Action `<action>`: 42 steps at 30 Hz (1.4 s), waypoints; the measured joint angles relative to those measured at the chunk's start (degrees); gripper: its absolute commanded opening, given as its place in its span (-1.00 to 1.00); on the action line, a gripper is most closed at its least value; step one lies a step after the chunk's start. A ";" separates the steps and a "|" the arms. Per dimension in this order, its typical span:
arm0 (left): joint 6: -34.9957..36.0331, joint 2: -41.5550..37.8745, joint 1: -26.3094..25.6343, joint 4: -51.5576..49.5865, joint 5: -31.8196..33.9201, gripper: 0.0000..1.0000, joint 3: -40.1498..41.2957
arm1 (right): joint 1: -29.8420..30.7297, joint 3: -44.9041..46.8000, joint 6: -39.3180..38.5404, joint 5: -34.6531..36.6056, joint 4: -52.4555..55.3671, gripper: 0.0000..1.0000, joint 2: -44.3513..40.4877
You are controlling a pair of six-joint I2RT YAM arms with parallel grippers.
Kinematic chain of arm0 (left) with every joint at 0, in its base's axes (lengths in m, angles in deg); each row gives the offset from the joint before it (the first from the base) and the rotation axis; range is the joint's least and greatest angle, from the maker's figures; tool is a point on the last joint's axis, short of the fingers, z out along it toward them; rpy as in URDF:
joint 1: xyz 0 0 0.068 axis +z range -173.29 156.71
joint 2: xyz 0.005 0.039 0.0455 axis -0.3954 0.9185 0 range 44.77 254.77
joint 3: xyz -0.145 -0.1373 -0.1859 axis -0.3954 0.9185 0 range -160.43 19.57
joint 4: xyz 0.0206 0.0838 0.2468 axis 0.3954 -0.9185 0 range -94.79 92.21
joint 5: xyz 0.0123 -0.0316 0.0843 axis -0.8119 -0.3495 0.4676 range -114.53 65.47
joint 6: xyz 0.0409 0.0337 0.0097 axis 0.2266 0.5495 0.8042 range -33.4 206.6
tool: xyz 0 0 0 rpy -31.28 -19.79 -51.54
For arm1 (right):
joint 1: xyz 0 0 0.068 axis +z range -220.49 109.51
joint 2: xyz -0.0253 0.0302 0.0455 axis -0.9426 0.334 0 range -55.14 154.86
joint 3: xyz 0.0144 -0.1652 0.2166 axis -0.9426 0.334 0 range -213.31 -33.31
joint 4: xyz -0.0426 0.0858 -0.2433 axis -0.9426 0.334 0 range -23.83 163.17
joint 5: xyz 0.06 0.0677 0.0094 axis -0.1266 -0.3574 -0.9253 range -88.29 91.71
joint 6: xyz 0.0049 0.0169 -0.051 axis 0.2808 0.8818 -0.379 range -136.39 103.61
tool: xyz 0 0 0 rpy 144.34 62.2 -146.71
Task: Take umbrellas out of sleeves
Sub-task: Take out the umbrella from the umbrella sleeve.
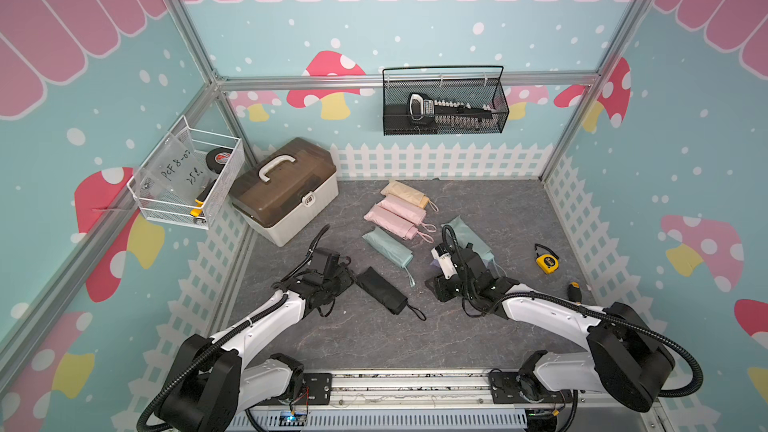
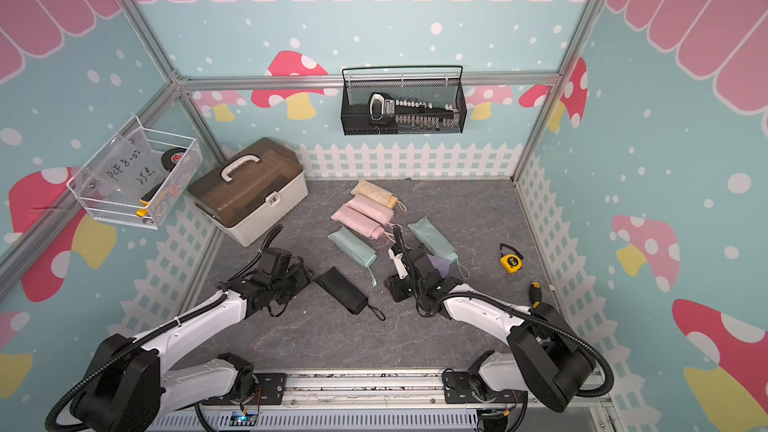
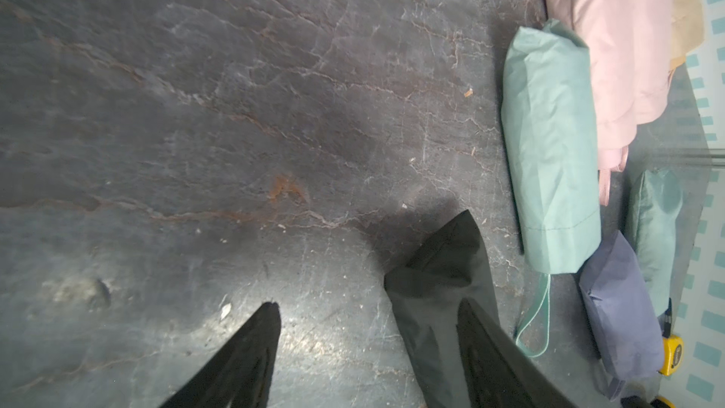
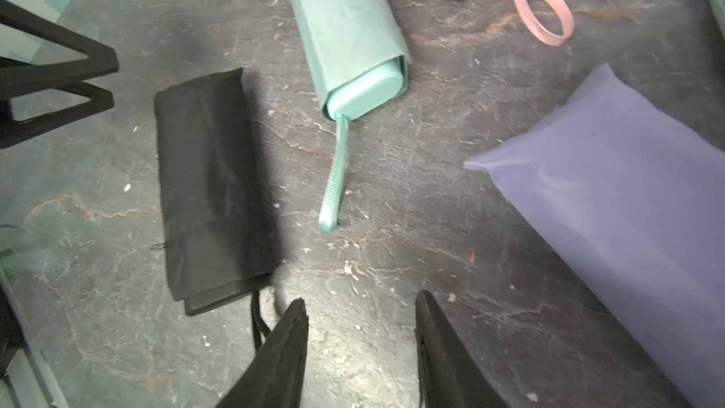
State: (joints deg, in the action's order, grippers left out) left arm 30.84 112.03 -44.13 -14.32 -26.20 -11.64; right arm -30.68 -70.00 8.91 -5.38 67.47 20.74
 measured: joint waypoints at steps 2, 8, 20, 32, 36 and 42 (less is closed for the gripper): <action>0.22 -0.52 0.48 1.99 -1.60 0.81 0.50 | 1.79 -1.84 -0.44 0.87 2.25 -0.13 0.61; -0.07 -1.29 2.91 6.49 -5.18 0.98 1.64 | 7.02 -4.04 -1.31 2.32 6.64 -0.06 5.11; -0.70 3.32 3.91 13.00 -11.06 0.78 2.91 | 12.15 -6.25 -2.10 5.29 10.91 0.09 11.74; -1.14 4.85 3.91 15.26 -12.09 0.76 4.09 | 14.58 -6.32 -0.59 9.46 10.58 -0.12 13.94; -1.97 5.07 3.91 16.17 -12.26 0.77 4.20 | 15.34 -6.40 -0.13 11.23 10.29 -0.22 14.32; -2.82 6.27 3.91 17.59 -12.81 0.78 4.26 | 17.59 -7.43 0.55 14.21 10.56 -0.31 15.50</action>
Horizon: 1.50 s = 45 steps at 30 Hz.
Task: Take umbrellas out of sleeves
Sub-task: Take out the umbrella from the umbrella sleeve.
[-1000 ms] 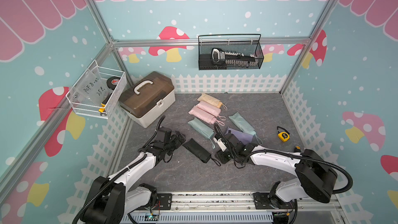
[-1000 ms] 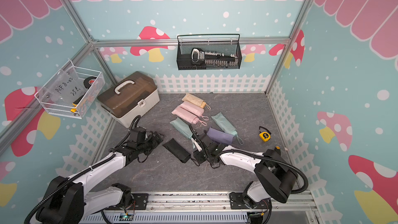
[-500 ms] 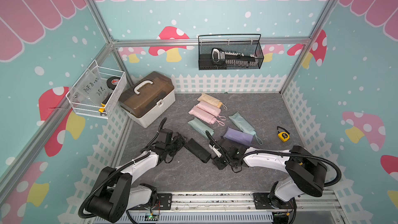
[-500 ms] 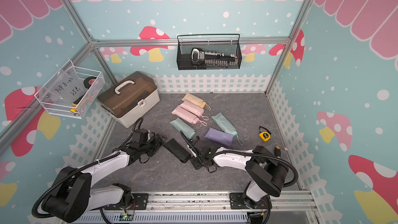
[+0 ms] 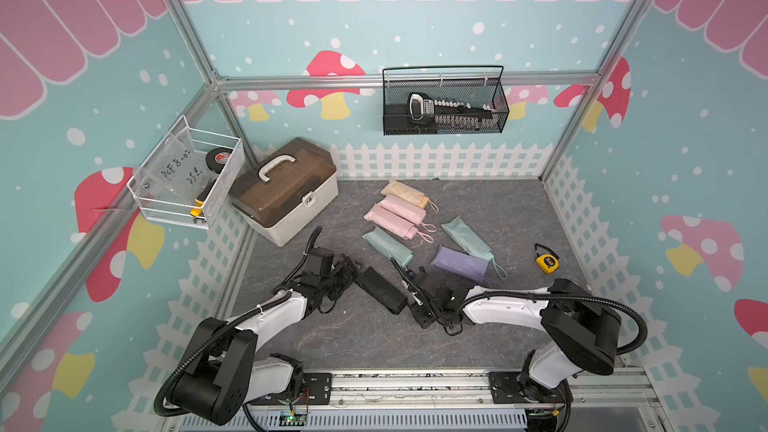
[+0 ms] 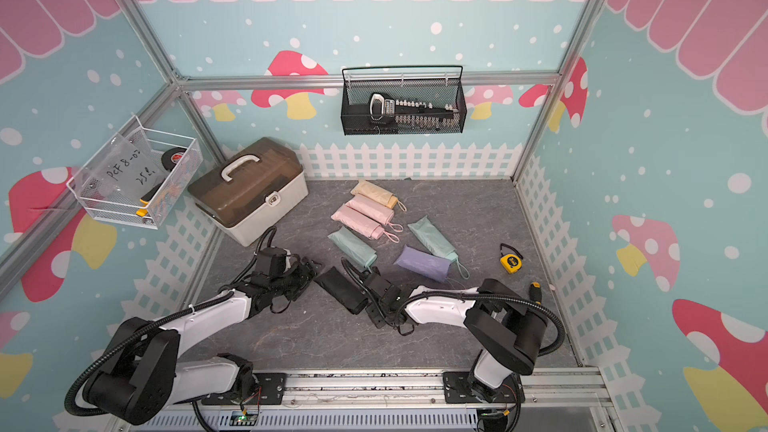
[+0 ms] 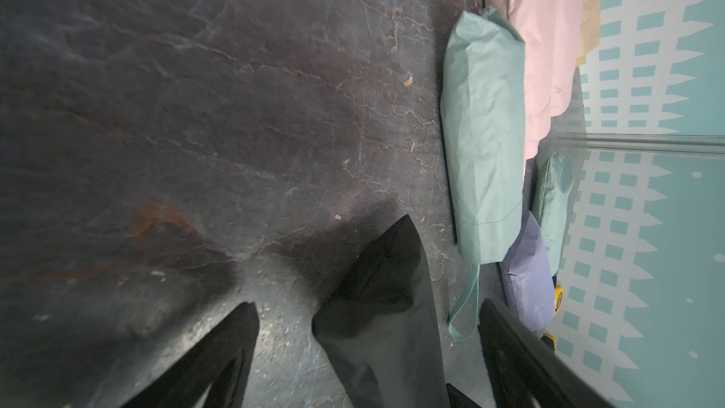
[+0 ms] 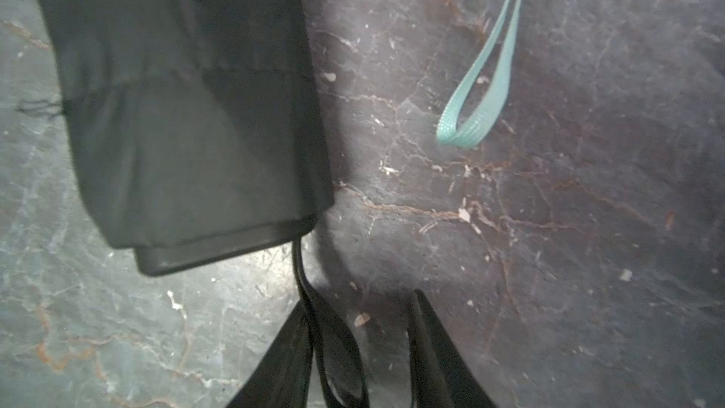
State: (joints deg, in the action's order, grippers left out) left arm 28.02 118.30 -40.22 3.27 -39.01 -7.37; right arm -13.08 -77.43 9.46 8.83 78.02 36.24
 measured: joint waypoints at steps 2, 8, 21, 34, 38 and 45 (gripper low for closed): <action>-0.59 0.42 0.04 1.01 -0.35 0.78 0.39 | 0.76 -0.22 0.63 1.03 0.04 -0.38 0.24; -1.86 1.25 0.04 2.73 -1.20 0.78 1.20 | 2.16 -0.31 2.10 3.10 0.00 -0.63 0.48; -2.49 0.72 0.15 3.87 -1.88 0.10 1.68 | 2.38 -0.31 3.82 4.07 -0.26 -1.00 0.61; -3.82 5.46 0.26 8.28 -3.06 -0.43 3.37 | 2.38 0.52 4.28 3.78 -3.28 -1.00 0.85; -5.53 7.74 0.42 12.72 -3.82 -0.42 4.74 | 2.38 0.85 4.46 3.78 -3.98 -1.00 0.83; -7.15 7.52 0.39 15.06 -4.24 -0.84 5.70 | 2.38 1.51 4.87 3.78 -5.51 -1.00 0.72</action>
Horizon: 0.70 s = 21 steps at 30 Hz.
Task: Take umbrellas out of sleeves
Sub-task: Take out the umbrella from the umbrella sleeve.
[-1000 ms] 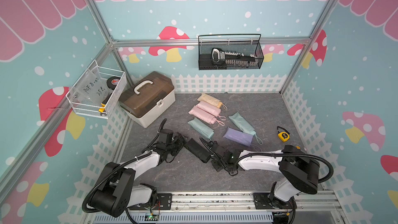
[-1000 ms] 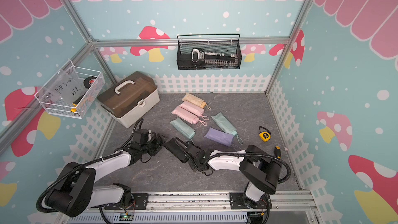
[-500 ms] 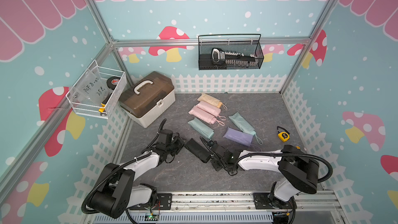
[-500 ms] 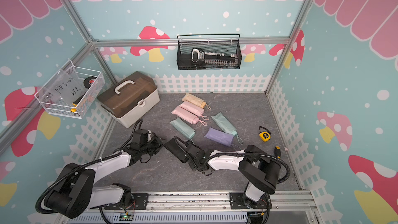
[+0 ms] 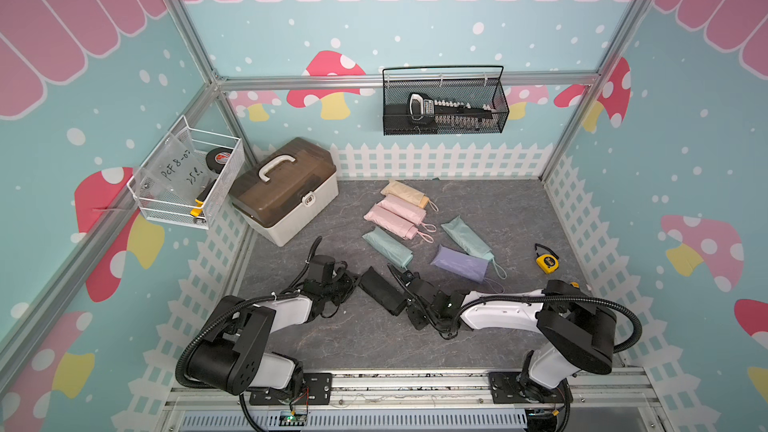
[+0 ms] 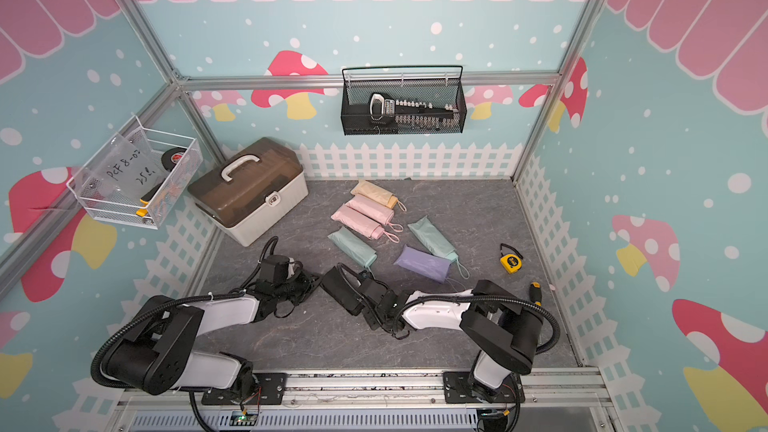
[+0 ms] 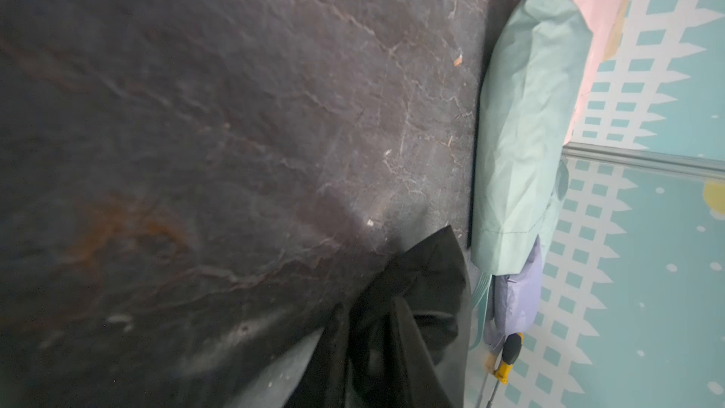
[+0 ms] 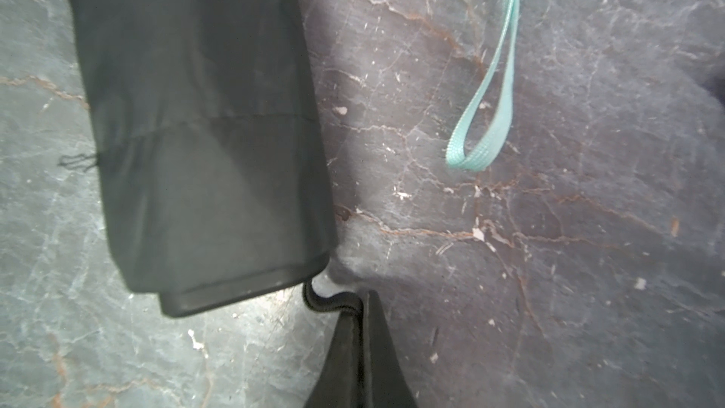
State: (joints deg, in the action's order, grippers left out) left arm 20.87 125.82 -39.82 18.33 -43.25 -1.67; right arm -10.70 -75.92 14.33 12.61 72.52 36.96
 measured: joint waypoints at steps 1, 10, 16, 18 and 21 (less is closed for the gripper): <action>0.02 -0.24 0.02 0.00 0.00 -0.92 -0.02 | 0.00 0.04 0.02 0.00 -0.11 -1.00 0.00; 0.55 -2.25 -0.02 -2.67 0.15 -1.00 -0.22 | 0.00 0.11 0.02 0.02 -0.28 -1.00 -0.02; 2.60 -5.73 -0.04 -7.58 2.80 -1.00 -0.70 | 0.00 0.35 0.24 -0.13 0.76 -1.00 -0.81; 3.45 -7.10 -0.07 -9.55 3.89 -1.00 -1.05 | 0.00 0.79 0.42 -0.33 1.64 -1.00 -1.73; 4.81 -9.22 -0.11 -12.24 5.42 -1.00 -1.95 | 0.00 1.31 0.61 -0.37 2.95 -1.00 -3.67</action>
State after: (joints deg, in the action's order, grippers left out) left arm 25.68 116.60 -39.93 6.09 -37.83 -3.61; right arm -10.70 -74.61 14.95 12.24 75.47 33.29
